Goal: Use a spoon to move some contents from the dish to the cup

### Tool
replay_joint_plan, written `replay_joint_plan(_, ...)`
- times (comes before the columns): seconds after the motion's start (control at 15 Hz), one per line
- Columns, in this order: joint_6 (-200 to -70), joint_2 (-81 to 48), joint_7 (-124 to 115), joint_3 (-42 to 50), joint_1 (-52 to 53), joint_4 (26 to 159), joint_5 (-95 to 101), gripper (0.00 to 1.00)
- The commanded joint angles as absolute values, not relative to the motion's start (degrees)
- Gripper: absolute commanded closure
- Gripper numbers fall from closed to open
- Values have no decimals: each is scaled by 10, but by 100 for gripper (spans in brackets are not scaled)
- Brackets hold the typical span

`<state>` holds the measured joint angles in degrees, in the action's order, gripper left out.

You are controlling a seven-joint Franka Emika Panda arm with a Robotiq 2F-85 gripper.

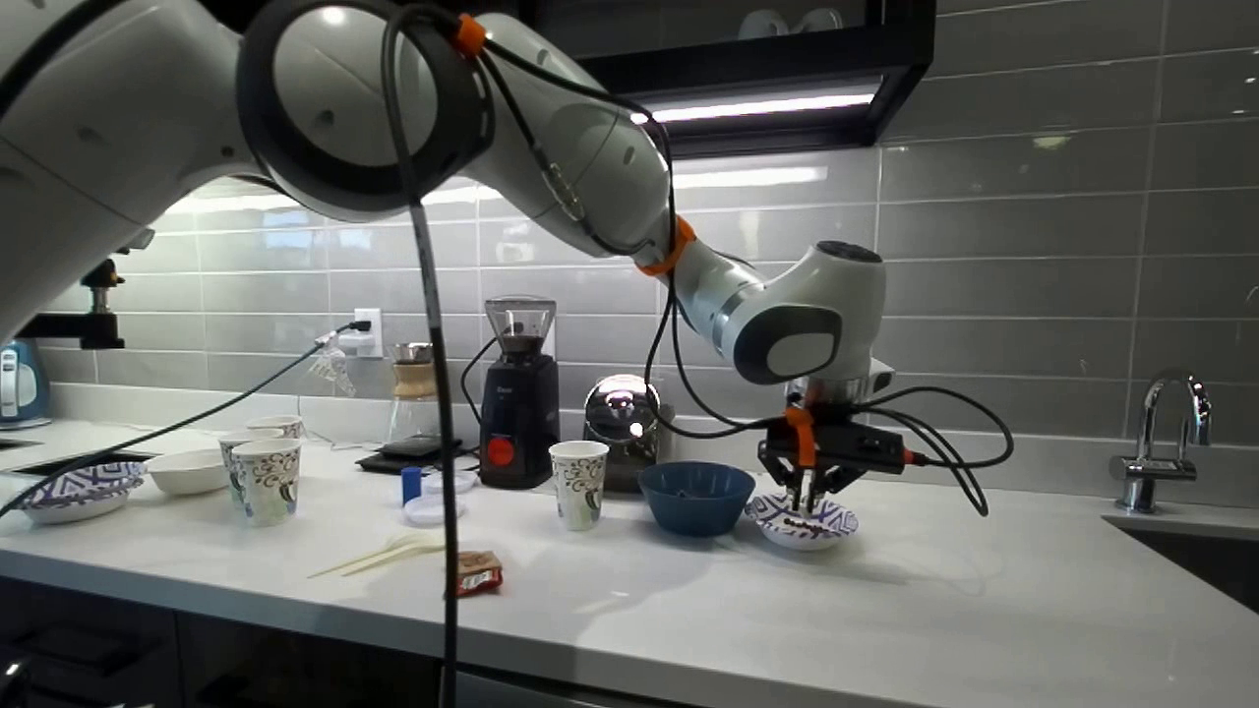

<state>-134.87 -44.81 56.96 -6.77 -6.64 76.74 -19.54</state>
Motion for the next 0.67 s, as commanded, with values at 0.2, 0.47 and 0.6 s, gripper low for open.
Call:
replay_joint_plan(0.2, -1313, -485, 535, -77, -72, 709, -154, 97)
replay_joint_plan(0.47, -1303, -496, 531, -75, -68, 695, -141, 97)
replay_joint_plan(0.6, -1300, -500, 530, -74, -67, 691, -134, 97)
